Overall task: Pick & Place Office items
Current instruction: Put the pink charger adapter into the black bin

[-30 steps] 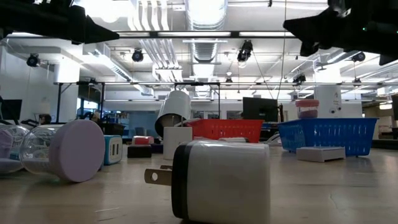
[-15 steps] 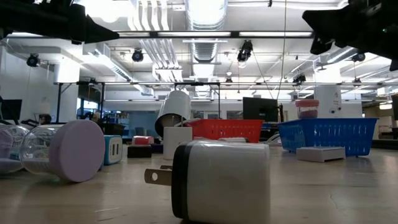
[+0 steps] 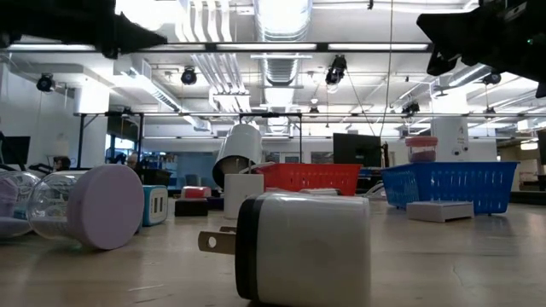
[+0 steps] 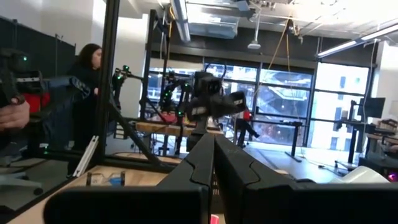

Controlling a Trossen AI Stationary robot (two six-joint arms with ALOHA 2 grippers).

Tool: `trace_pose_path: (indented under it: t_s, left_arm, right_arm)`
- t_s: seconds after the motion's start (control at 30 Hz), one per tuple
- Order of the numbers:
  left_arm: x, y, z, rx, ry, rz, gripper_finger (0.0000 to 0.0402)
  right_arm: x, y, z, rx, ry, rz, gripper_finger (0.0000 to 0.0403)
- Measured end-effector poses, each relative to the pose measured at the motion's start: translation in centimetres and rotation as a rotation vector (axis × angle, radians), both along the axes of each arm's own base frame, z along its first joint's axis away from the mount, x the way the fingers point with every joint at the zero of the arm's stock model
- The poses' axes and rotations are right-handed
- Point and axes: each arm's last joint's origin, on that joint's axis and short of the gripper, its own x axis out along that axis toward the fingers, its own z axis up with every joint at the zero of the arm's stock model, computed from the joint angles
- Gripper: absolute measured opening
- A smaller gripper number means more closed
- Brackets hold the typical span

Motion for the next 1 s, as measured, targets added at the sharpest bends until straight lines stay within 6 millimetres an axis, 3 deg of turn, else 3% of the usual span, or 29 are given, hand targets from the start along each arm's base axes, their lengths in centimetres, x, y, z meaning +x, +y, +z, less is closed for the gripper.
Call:
trace_pose_path:
  t_s: [0.1, 0.23, 0.5, 0.63, 0.77, 1.0]
  left_arm:
    - [0.2, 0.0, 2.1, -0.045, -0.026, 0.005, 0.0002]
    - [1.8, 0.0, 3.4, -0.067, 0.152, 0.032, 0.0001]
    - [8.2, 0.9, 4.8, -0.138, 0.614, 0.131, 0.0001]
    - [11.6, 1.3, 3.3, -0.191, 0.914, 0.053, 0.0001]
    - [14.3, 1.2, 1.9, -0.229, 1.107, -0.040, 0.0013]
    - [16.7, 1.1, -1.1, -0.246, 1.306, -0.153, 0.0099]
  right_arm:
    - [0.0, 0.0, 0.0, 0.007, 0.002, 0.002, 0.0008]
    - [0.1, 0.0, -0.3, 0.013, 0.030, 0.003, 0.0008]
    - [0.2, 0.0, -0.4, 0.013, 0.043, 0.003, 0.0008]
    - [0.1, 0.0, -0.4, 0.015, 0.043, 0.003, 0.0008]
    - [0.1, 0.0, -0.4, 0.014, 0.042, 0.003, 0.0008]
    - [0.1, 0.0, -0.4, 0.015, 0.042, 0.003, 0.0008]
